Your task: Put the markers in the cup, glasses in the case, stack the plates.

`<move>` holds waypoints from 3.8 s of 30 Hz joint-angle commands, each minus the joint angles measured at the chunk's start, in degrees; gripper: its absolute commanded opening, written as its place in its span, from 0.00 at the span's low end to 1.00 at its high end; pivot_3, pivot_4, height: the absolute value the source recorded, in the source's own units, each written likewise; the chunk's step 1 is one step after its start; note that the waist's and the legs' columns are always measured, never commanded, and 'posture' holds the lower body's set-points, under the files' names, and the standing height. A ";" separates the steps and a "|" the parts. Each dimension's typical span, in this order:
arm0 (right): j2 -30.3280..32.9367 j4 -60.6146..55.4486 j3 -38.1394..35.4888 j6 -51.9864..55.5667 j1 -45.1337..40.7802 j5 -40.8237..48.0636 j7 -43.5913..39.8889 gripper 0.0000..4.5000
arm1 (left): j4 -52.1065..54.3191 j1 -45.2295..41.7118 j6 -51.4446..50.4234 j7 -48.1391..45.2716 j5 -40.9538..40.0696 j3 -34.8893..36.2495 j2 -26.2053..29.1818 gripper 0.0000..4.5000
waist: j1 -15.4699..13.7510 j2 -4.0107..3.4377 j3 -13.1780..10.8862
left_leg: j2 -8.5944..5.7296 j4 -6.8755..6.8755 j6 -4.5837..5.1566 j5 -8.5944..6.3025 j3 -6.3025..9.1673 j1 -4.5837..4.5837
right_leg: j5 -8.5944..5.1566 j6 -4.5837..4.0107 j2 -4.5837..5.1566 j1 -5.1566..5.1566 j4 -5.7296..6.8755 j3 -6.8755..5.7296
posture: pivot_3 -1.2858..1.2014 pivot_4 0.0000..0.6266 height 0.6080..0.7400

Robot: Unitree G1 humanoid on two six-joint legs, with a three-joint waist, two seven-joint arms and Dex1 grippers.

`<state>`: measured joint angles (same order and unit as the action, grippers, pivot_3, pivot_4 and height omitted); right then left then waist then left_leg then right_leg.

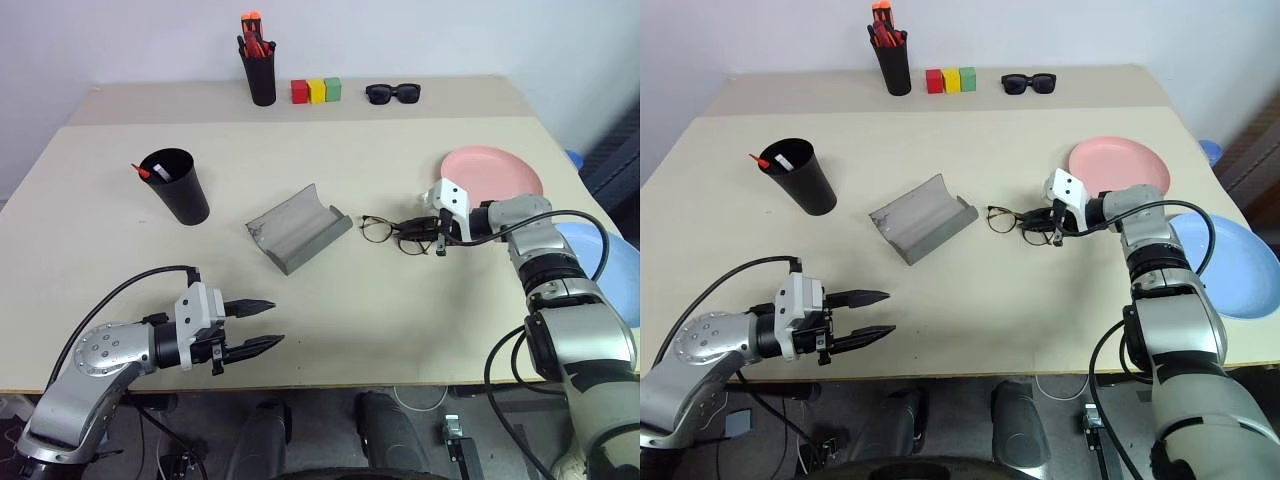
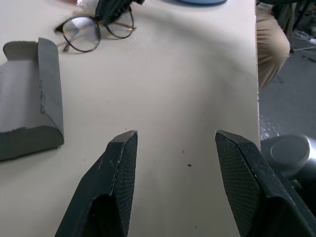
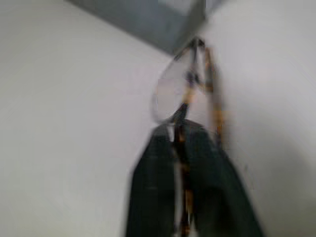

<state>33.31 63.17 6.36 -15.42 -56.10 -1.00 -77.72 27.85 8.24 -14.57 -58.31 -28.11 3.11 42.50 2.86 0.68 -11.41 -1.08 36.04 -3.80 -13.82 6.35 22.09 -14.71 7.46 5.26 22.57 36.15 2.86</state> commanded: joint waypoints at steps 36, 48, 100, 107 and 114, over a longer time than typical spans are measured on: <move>-13.79 -1.57 -1.37 -11.62 -9.51 10.34 -8.50 0.00 | 4.52 3.86 -1.38 10.38 2.84 0.97 -2.41 0.56 | -0.29 -0.15 -0.09 | 0.00 -0.13 -0.01 0.00 0.02 0.22 | 0.12 0.21 0.00 0.30 0.02 -0.01 | 0.52 0.24 1.00; -16.33 0.99 -2.43 -20.42 -8.85 8.78 -6.75 0.00 | 5.50 2.69 -3.29 15.49 5.64 -1.35 -4.90 0.56 | 0.01 -0.15 -0.09 | 0.00 -0.14 -0.01 0.00 0.02 0.22 | 0.12 0.22 -0.01 0.35 0.07 0.00 | 0.52 0.24 1.00; -15.50 -3.83 -5.05 -23.08 -3.64 9.36 3.66 0.00 | -9.36 -19.95 -10.27 21.17 19.32 -10.52 -11.38 0.56 | 1.06 -0.15 -0.09 | -0.01 -0.13 -0.03 0.02 0.09 0.22 | 0.14 0.24 -0.04 0.38 0.19 -0.01 | 0.52 0.24 1.00; -15.04 -5.88 -4.97 -22.62 -2.59 9.64 4.78 0.00 | -15.26 -24.75 -8.83 20.44 23.54 -15.15 -11.09 0.56 | 1.08 -0.15 -0.09 | -0.01 -0.13 -0.03 0.02 0.10 0.22 | 0.14 0.24 -0.04 0.40 0.22 -0.01 | 0.52 0.24 1.00; -14.50 -6.87 -5.13 -22.35 -1.88 9.78 6.04 0.00 | -25.41 -30.97 -2.83 31.40 33.69 -11.98 -9.91 0.56 | 1.16 -0.15 -0.09 | -0.01 -0.12 -0.04 0.02 0.11 0.21 | 0.14 0.25 -0.06 0.43 0.27 0.00 | 0.52 0.24 1.00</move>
<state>18.43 58.70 2.62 -37.82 -57.85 7.63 -72.27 2.47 -21.79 -19.30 -29.22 3.88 -11.44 32.07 4.02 0.53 -11.50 -1.09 35.90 -3.83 -13.79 6.46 22.31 -14.57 7.71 5.20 23.01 36.42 2.86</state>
